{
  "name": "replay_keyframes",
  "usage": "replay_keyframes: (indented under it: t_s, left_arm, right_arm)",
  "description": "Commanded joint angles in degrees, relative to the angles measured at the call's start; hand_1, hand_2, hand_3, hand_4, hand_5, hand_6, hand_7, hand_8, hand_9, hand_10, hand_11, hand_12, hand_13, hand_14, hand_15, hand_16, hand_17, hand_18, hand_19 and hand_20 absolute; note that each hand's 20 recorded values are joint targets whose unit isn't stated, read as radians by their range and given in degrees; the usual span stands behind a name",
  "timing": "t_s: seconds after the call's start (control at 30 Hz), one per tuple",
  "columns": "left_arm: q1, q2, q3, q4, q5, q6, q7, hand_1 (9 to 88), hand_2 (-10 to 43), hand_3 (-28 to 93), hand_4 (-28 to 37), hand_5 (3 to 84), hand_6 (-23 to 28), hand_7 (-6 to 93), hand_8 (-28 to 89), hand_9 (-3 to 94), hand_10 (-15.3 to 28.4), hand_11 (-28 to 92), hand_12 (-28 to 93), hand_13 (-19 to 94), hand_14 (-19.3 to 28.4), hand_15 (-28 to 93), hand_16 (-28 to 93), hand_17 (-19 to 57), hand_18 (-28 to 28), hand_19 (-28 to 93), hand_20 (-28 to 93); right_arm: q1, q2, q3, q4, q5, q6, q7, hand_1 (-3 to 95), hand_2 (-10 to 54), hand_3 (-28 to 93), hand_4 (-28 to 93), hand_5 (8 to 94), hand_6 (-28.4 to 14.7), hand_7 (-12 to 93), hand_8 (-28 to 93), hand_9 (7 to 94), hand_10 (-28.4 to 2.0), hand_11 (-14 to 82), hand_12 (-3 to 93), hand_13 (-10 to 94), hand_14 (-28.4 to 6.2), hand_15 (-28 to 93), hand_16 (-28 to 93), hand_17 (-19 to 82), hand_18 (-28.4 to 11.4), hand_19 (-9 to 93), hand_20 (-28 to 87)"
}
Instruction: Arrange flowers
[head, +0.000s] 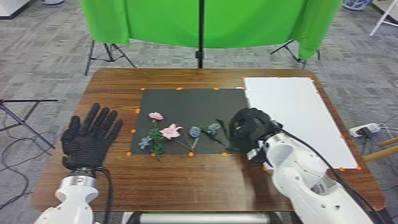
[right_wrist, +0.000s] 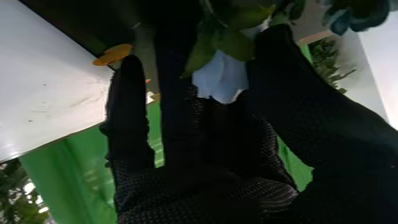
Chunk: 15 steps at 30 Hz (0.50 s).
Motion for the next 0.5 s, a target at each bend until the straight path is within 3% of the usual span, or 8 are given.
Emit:
replay_keyframes:
  t_s: [0.03, 0.4, 0.5]
  left_arm:
    - [1.63, -0.28, -0.08, -0.08, -0.21, 0.33, 0.26, 27.1, 16.5, 76, -28.3, 43.2, 9.6, 11.9, -10, 36.9, 15.7, 19, 9, 28, 15.8, 32, -7, -7.7, 13.9, 31, 10]
    - [1.17, -0.37, -0.42, 0.30, -0.30, 0.35, 0.53, 27.0, 16.5, 76, -28.3, 43.1, 9.6, 12.1, -10, 37.0, 15.8, 19, 9, 28, 15.9, 32, -7, -7.8, 13.9, 32, 10]
    - [0.78, -0.01, -0.79, 0.49, 0.48, 0.27, 1.36, 27.0, 16.6, 76, -28.3, 43.0, 9.5, 12.2, -10, 37.0, 15.8, 19, 9, 28, 15.9, 32, -7, -7.8, 13.9, 32, 10]
  right_arm:
    - [-1.34, 0.56, 0.51, -3.01, 1.64, 1.47, 2.23, 42.8, -9.5, 85, -28, 48.9, -2.5, 18, -15, 52.1, -15.2, 18.9, 15.7, 55, -11.3, 58, 18, 25, -20.3, 78, 30]
    - [-1.21, -0.74, 3.16, -4.65, 4.56, 4.08, 0.74, 37.0, -9.5, 84, -28, 48.1, -3.9, 15, -13, 49.0, -16.9, 17.0, 15.1, 52, -13.6, 62, 15, 24, -20.8, 78, 29]
    - [-2.39, -1.92, 8.14, -5.50, 15.18, 6.41, -1.02, 32.6, -7.3, 84, -28, 48.2, -4.3, 15, -13, 48.1, -17.4, 14.8, 14.5, 50, -14.2, 56, 13, 22, -20.9, 73, 26]
